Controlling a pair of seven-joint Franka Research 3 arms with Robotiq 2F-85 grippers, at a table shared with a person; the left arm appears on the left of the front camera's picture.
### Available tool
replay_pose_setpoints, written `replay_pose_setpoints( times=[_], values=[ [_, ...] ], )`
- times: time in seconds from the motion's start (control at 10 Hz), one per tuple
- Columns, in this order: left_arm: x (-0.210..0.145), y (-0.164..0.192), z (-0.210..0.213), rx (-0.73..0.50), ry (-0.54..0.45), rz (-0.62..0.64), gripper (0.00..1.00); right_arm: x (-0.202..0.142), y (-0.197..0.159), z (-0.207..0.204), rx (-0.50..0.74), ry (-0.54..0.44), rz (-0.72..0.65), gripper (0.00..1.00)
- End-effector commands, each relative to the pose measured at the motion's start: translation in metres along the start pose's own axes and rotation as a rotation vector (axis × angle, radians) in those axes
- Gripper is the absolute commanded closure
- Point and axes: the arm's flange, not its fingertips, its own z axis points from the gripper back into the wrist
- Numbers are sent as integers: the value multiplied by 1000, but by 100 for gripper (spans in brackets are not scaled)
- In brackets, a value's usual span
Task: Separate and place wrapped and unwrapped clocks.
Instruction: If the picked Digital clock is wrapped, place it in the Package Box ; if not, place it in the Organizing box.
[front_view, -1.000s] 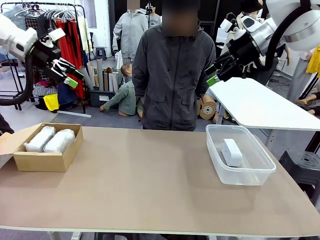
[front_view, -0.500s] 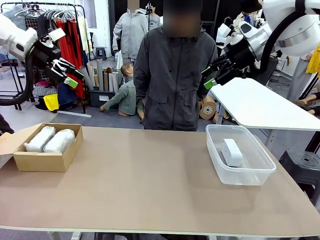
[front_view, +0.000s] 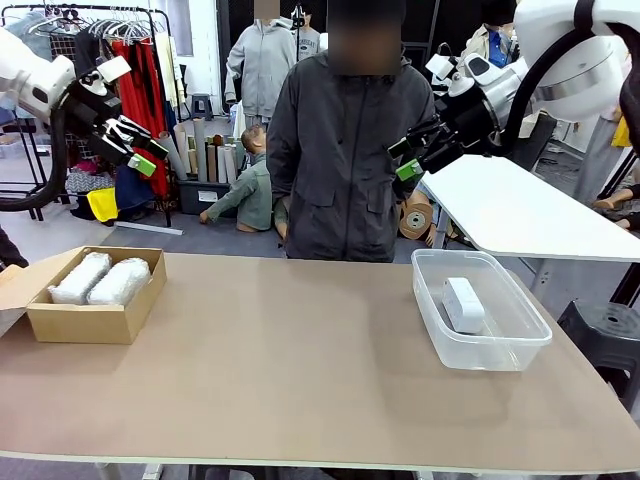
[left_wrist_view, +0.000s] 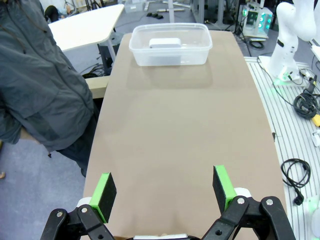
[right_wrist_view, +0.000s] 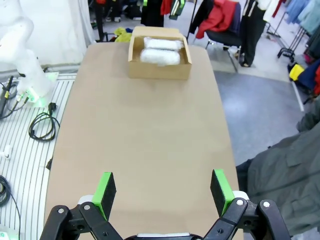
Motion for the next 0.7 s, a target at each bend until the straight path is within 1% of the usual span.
replay_pose_setpoints(
  times=[0.0, 0.2, 0.6],
  values=[
    [0, -2, 0, 5, 8, -1, 0, 5, -5, 4, 17, -27, -2, 0],
    [0, -2, 0, 5, 8, -1, 0, 1, -1, 0, 7, -2, 2, 0],
    [0, -2, 0, 5, 8, -1, 0, 1, -1, 0, 7, -2, 2, 0]
  ],
)
